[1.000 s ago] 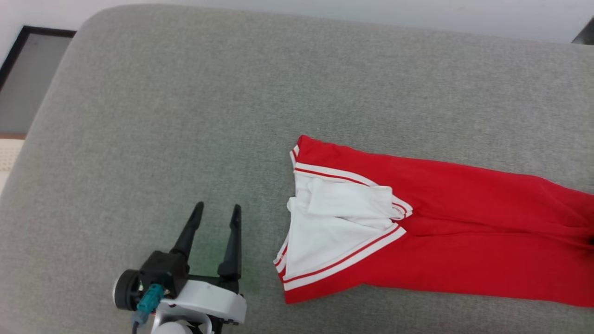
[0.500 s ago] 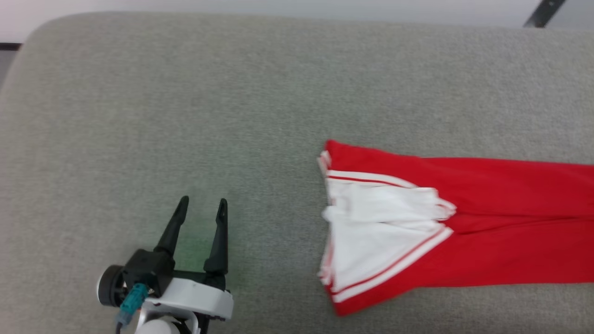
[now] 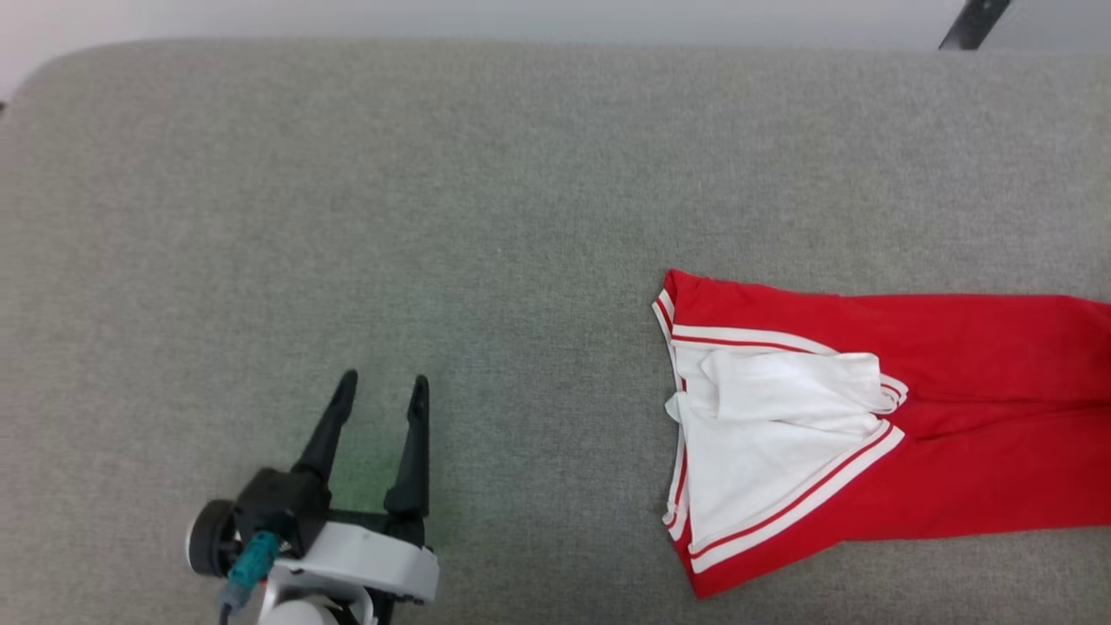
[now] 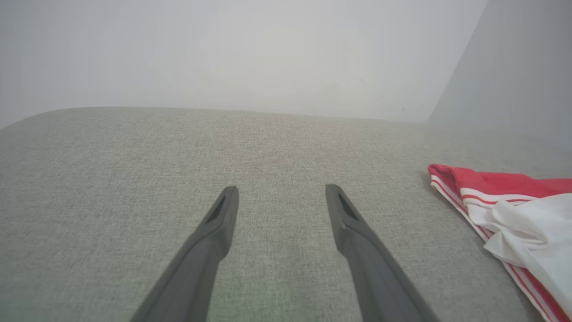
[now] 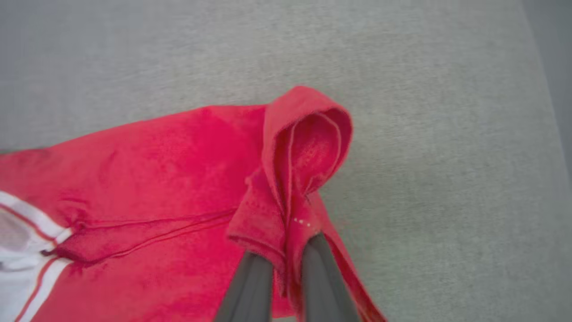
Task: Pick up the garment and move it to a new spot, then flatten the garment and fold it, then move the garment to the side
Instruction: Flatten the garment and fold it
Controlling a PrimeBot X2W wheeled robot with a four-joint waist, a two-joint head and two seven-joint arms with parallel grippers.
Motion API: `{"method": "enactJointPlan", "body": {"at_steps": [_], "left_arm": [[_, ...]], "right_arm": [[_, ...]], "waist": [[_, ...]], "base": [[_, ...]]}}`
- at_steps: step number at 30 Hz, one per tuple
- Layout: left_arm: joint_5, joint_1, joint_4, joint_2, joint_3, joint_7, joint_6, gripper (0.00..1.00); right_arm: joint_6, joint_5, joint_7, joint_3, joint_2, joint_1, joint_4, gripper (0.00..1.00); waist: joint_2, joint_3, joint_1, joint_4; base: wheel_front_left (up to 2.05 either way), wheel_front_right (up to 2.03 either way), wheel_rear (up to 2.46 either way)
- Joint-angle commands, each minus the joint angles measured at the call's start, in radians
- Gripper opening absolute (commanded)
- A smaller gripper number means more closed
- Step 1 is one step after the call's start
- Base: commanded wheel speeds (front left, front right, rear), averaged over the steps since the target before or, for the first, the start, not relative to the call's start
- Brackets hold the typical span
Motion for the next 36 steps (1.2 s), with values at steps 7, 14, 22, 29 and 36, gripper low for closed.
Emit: {"method": "enactJointPlan", "body": {"at_steps": [7, 14, 22, 29, 36], "left_arm": [[-0.053, 0.033, 0.001, -0.002, -0.037, 0.000, 0.019, 1.00], [-0.081, 0.039, 0.001, -0.002, -0.061, 0.000, 0.036, 1.00], [-0.094, 0.042, 0.004, -0.002, -0.077, 0.000, 0.043, 1.00], [-0.107, 0.041, 0.010, -0.002, -0.082, 0.000, 0.049, 1.00], [-0.104, 0.029, 0.022, -0.002, -0.084, 0.000, 0.043, 1.00]], "right_arm": [[-0.001, 0.110, 0.106, 0.155, 0.089, 0.015, -0.260, 0.00], [-0.001, 0.170, 0.165, 0.315, 0.192, -0.029, -0.371, 0.00], [-0.001, 0.162, 0.150, 0.416, 0.234, -0.068, -0.376, 0.00], [-0.001, 0.153, 0.112, 0.481, 0.241, -0.078, -0.304, 0.00], [-0.001, 0.176, 0.068, 0.516, 0.258, -0.097, -0.255, 1.00]], "waist": [[0.0000, -0.048, 0.0000, 0.062], [0.0000, -0.044, 0.0000, 0.136], [0.0000, -0.041, 0.0000, 0.198], [0.0000, -0.042, 0.0000, 0.213], [0.0000, -0.053, 0.0000, 0.195]], "base": [[0.00, 0.00, 0.00], [0.00, 0.00, 0.00], [0.00, 0.00, 0.00], [0.00, 0.00, 0.00], [0.00, 0.00, 0.00]]}}
